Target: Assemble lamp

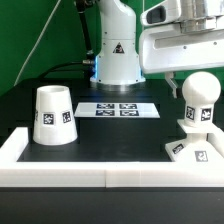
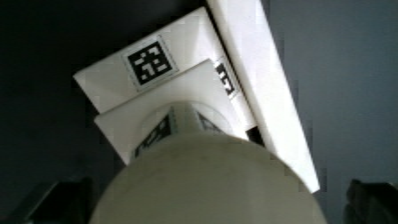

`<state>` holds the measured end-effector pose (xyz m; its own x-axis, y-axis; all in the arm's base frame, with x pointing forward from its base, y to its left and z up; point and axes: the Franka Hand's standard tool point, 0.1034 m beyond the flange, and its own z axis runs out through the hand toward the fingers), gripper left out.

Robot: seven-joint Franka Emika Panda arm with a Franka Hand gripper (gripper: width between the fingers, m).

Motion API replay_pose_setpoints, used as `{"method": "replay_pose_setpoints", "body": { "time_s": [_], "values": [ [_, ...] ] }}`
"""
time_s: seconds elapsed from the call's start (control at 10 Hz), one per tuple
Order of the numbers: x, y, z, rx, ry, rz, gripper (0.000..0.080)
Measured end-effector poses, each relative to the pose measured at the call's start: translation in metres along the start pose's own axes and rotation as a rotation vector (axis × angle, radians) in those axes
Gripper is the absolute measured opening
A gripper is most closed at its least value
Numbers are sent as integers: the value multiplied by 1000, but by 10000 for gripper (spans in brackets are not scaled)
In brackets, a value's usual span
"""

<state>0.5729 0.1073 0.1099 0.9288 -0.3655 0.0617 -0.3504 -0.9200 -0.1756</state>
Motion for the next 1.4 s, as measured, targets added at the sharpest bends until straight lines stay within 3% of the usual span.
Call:
{"method": "replay_pose_setpoints", "body": {
  "time_s": [0.5, 1.0, 1.4],
  "values": [
    [8, 5, -6, -25, 3, -680, 699],
    [10, 11, -4, -37, -15, -961, 699],
    [7, 8, -4, -77, -43, -1463, 699]
  ]
}}
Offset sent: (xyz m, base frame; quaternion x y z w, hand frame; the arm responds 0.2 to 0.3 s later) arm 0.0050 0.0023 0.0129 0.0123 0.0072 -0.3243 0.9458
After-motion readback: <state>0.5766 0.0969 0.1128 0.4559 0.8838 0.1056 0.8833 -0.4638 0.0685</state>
